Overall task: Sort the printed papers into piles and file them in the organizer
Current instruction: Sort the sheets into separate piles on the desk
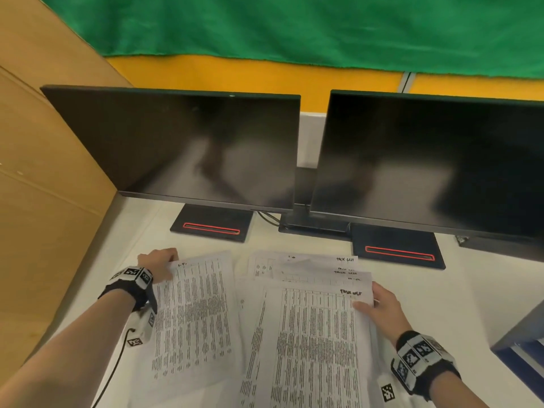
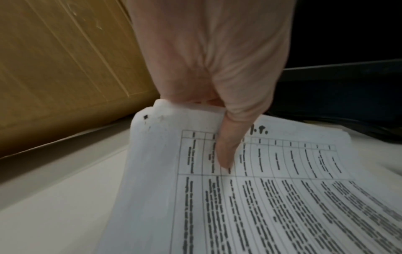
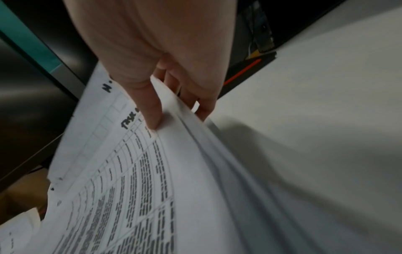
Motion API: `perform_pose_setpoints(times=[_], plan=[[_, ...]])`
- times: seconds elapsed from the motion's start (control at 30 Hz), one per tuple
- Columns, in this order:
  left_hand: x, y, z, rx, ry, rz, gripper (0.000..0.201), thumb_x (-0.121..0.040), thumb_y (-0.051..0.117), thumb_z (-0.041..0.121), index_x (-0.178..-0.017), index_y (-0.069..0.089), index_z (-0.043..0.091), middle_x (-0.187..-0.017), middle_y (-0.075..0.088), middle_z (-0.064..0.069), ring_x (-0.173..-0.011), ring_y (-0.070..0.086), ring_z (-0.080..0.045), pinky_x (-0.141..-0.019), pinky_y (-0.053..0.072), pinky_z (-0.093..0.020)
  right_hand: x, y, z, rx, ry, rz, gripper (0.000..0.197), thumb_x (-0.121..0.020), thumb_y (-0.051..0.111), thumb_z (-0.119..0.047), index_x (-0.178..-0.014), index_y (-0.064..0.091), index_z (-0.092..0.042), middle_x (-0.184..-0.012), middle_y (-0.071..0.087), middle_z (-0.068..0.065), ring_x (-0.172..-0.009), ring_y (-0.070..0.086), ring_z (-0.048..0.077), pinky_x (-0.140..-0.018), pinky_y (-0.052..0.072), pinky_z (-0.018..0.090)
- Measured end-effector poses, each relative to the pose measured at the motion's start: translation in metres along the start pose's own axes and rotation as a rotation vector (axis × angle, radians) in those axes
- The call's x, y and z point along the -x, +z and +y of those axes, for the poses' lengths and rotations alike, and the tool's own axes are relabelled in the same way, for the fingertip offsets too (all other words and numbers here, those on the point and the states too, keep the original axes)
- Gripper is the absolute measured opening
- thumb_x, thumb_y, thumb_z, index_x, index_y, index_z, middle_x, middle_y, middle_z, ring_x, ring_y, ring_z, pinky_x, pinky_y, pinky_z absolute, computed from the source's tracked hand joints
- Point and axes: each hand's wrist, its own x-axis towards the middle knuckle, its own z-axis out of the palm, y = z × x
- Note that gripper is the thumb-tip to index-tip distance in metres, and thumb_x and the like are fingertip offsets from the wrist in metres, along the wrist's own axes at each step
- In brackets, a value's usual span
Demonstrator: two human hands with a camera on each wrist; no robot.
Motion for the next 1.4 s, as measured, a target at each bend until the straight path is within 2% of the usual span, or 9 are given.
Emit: perform_pose_setpoints(times=[0.17,0.3,0.4,0.5,0.73,0.93,1.07,1.23,1.4], plan=[[0.002,-0.005,0.045,-0.088,0.098,0.163,0.069,-0.085,0.060,0.030,-0.144,0.024,0.031,-0.148,0.032,-0.004,-0.137,0.031,-0.024,-0.113,0.007,-0.059,0.001,-0.005,0.004,0.089,-0.062,-0.037,0.019,-0.078,0.068,0.000,-0.081,0.068,-0.019,-0.086,0.071,0.001,-0.085,0.064,0.018,-0.075,0.048,0.028],[0.024,-0.015,0.141,0.251,0.533,0.494,0.025,-0.096,0.044,0.026,-0.116,0.059,0.027,-0.112,0.056,0.000,-0.106,0.052,-0.021,-0.095,0.038,-0.041,0.002,0.000,0.010,0.137,-0.068,-0.057,0.021,-0.079,0.070,-0.005,-0.068,0.068,-0.023,-0.079,0.070,0.002,-0.081,0.061,0.021,-0.074,0.048,0.031],[0.037,-0.014,0.194,0.496,0.621,0.187,0.021,-0.095,0.048,0.025,-0.104,0.066,0.018,-0.104,0.067,-0.001,-0.095,0.061,-0.018,-0.090,0.048,-0.035,0.005,0.003,0.009,0.146,-0.091,-0.043,0.023,-0.080,0.068,-0.003,-0.068,0.064,-0.023,-0.078,0.069,0.001,-0.077,0.060,0.016,-0.070,0.045,0.023],[0.035,-0.004,0.215,0.224,0.521,-0.057,0.025,-0.089,0.055,0.025,-0.110,0.061,0.014,-0.113,0.064,-0.006,-0.104,0.060,-0.025,-0.093,0.047,-0.034,0.006,0.006,0.004,0.131,-0.106,-0.009,0.028,-0.080,0.064,0.003,-0.069,0.064,-0.022,-0.079,0.068,0.004,-0.071,0.057,0.007,-0.064,0.044,0.011],[0.037,0.001,0.216,0.016,0.544,0.041,0.014,-0.085,0.058,0.020,-0.097,0.065,0.019,-0.107,0.063,-0.002,-0.098,0.060,-0.024,-0.082,0.047,-0.030,0.005,0.007,-0.004,0.119,-0.184,-0.046,0.031,-0.077,0.066,0.005,-0.073,0.063,-0.025,-0.085,0.064,0.007,-0.076,0.059,0.011,-0.070,0.046,0.018],[0.077,0.011,0.256,0.231,0.794,0.095,0.014,-0.091,0.054,0.026,-0.092,0.067,0.020,-0.091,0.068,0.004,-0.077,0.057,-0.011,-0.076,0.048,-0.025,0.004,0.022,0.001,0.212,-0.209,0.035,0.036,-0.066,0.080,-0.005,-0.079,0.065,-0.036,-0.119,0.044,-0.006,-0.112,0.039,0.011,-0.100,0.032,0.025],[0.083,0.021,0.261,0.459,0.772,-0.012,0.023,-0.095,0.051,0.027,-0.107,0.067,0.017,-0.105,0.069,0.001,-0.083,0.060,-0.009,-0.078,0.048,-0.022,0.008,0.019,0.009,0.183,-0.155,0.011,0.036,-0.070,0.076,-0.002,-0.081,0.070,-0.036,-0.099,0.067,0.005,-0.092,0.063,0.023,-0.080,0.054,0.034],[0.043,0.002,0.217,0.337,0.483,0.005,0.033,-0.089,0.049,-0.003,-0.117,0.059,0.012,-0.123,0.060,-0.007,-0.104,0.062,-0.025,-0.092,0.051,-0.033,0.014,0.012,0.011,0.206,-0.131,-0.028,0.030,-0.071,0.077,-0.004,-0.079,0.074,-0.033,-0.100,0.068,0.003,-0.094,0.062,0.016,-0.074,0.048,0.012],[0.034,0.009,0.200,0.210,0.539,-0.104,0.022,-0.085,0.063,0.020,-0.107,0.064,0.018,-0.116,0.060,-0.002,-0.105,0.056,-0.021,-0.091,0.046,-0.030,0.015,0.010,-0.001,0.176,-0.141,-0.057,0.033,-0.078,0.066,0.006,-0.076,0.074,-0.025,-0.090,0.070,-0.005,-0.085,0.063,0.008,-0.066,0.046,0.008]])
